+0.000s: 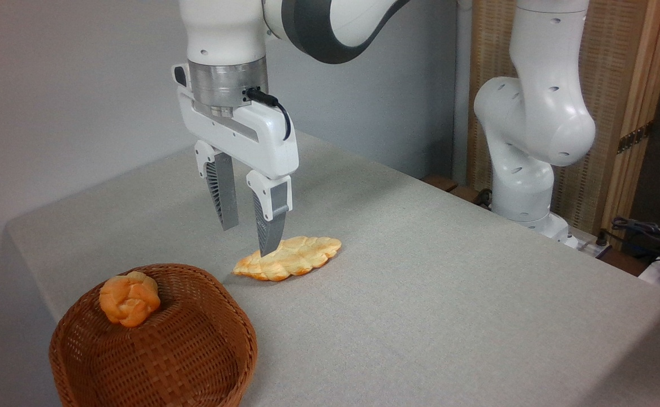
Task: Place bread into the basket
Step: 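Lower the open gripper toward the flat golden bread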
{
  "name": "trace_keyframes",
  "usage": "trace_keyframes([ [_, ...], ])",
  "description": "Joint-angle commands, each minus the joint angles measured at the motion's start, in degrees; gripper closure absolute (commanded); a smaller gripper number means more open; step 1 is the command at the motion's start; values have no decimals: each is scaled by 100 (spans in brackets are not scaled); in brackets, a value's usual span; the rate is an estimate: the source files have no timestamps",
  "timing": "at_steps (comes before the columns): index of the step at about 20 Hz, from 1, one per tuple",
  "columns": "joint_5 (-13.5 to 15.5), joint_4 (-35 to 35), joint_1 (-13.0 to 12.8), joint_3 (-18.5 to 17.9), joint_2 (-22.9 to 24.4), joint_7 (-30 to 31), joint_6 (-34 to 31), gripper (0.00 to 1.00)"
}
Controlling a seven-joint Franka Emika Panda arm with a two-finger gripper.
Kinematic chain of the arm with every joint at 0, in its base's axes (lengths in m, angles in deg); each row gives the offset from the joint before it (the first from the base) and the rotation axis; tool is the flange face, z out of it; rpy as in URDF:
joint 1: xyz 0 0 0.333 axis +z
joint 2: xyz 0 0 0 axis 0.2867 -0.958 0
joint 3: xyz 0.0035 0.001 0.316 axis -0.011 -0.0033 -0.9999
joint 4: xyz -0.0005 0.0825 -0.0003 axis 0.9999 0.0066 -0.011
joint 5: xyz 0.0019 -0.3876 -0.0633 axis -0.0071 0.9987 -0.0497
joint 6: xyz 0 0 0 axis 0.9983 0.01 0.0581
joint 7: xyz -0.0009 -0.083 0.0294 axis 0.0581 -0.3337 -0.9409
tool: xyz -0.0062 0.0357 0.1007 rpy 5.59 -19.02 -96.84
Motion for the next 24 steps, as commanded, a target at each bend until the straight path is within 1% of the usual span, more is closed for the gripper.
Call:
trace_keyframes([
  [1, -82, 161, -18, -32, 68, 108, -325, 0],
  [10, -73, 135, -18, 3, 69, 117, -379, 0],
  [14, -55, -137, -97, 38, 174, 108, -370, 0],
  [16, -20, -260, -98, 38, 192, 55, -309, 0],
  [18, 6, -426, -185, 38, 192, -85, -265, 0],
  [21, 24, -874, -501, 38, 244, -427, -98, 0],
  [24, 33, -1253, -607, 38, 306, -989, 130, 0],
])
